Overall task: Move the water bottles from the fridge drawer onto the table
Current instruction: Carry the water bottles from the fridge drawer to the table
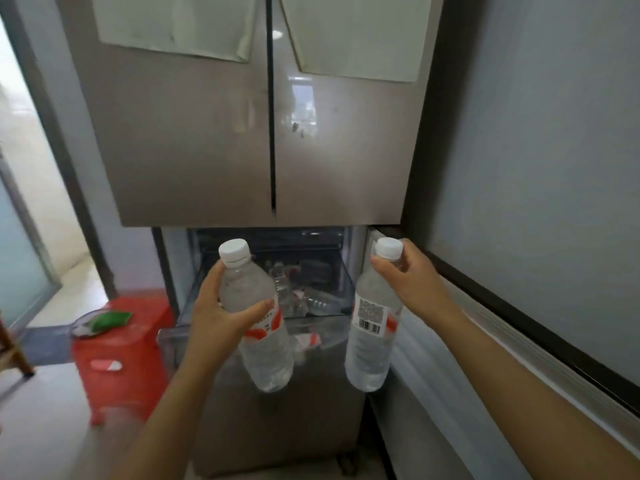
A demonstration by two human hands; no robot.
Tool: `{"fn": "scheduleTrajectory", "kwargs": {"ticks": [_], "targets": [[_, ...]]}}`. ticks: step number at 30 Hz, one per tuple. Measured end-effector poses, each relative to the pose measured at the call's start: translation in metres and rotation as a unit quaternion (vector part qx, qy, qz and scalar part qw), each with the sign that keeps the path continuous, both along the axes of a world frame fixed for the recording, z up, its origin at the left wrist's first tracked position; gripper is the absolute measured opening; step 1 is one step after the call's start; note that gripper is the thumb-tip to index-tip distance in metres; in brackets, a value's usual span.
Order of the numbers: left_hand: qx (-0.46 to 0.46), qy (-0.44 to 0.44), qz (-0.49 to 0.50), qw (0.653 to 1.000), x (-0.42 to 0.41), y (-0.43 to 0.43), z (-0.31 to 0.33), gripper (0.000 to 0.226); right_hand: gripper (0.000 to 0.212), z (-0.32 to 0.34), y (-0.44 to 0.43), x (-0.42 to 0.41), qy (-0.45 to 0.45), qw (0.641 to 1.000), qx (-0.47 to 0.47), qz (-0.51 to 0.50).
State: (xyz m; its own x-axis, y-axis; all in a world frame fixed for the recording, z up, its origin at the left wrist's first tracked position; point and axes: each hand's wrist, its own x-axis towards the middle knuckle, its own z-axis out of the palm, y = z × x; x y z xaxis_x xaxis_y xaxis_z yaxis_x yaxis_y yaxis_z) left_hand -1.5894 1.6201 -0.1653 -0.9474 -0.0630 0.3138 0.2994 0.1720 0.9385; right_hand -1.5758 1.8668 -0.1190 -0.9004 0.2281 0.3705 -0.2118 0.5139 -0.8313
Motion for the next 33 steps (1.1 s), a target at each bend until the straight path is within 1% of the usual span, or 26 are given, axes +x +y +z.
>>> {"fn": "scheduleTrajectory", "kwargs": {"ticks": [2,4,6,8,10,12,14,16,18,22,26,28,29,30,32,33], "targets": [[0.005,-0.021,0.051,0.998,0.049,-0.018,-0.008,0.065,0.019,-0.019,-0.016,0.022,-0.032,0.999,0.007,0.041],[-0.012,-0.052,0.099,0.994,0.094,-0.042,-0.021,0.062,0.019,-0.036,-0.035,0.044,-0.057,0.995,0.008,0.081],[-0.037,-0.077,0.164,0.983,0.138,-0.071,-0.034,0.066,0.018,-0.047,-0.057,0.068,-0.075,0.988,0.003,0.133],[-0.060,-0.100,0.221,0.968,0.177,-0.096,-0.044,0.077,0.018,-0.053,-0.078,0.090,-0.087,0.979,0.012,0.185],[-0.067,-0.106,0.262,0.957,0.214,-0.119,-0.051,0.082,0.017,-0.058,-0.103,0.111,-0.092,0.969,0.011,0.228],[-0.059,-0.103,0.290,0.949,0.243,-0.137,-0.055,0.080,0.018,-0.059,-0.126,0.129,-0.091,0.962,0.010,0.259],[-0.048,-0.096,0.313,0.944,0.279,-0.158,-0.055,0.072,0.020,-0.056,-0.155,0.152,-0.090,0.954,0.017,0.284],[-0.035,-0.098,0.331,0.938,0.308,-0.178,-0.056,0.069,0.022,-0.055,-0.179,0.168,-0.098,0.948,0.022,0.303],[-0.031,-0.111,0.357,0.927,0.342,-0.201,-0.056,0.068,0.022,-0.054,-0.203,0.187,-0.115,0.940,0.020,0.319],[-0.031,-0.117,0.401,0.908,0.416,-0.239,-0.051,0.072,0.024,-0.051,-0.252,0.225,-0.118,0.924,-0.002,0.364],[-0.030,-0.139,0.471,0.871,0.507,-0.258,-0.050,0.063,0.020,-0.066,-0.302,0.271,-0.126,0.898,0.000,0.422],[-0.035,-0.145,0.507,0.849,0.546,-0.261,-0.050,0.066,0.023,-0.072,-0.326,0.289,-0.125,0.879,0.033,0.458],[-0.028,-0.146,0.545,0.825,0.576,-0.258,-0.049,0.067,0.025,-0.072,-0.345,0.306,-0.122,0.854,0.062,0.502],[-0.026,-0.140,0.560,0.816,0.590,-0.257,-0.049,0.066,0.025,-0.074,-0.353,0.315,-0.118,0.840,0.079,0.524],[-0.012,-0.140,0.612,0.778,0.631,-0.248,-0.049,0.066,0.026,-0.074,-0.376,0.344,-0.095,0.803,0.109,0.579],[0.003,-0.147,0.634,0.760,0.647,-0.243,-0.050,0.071,0.027,-0.075,-0.383,0.357,-0.082,0.789,0.115,0.598]]}}
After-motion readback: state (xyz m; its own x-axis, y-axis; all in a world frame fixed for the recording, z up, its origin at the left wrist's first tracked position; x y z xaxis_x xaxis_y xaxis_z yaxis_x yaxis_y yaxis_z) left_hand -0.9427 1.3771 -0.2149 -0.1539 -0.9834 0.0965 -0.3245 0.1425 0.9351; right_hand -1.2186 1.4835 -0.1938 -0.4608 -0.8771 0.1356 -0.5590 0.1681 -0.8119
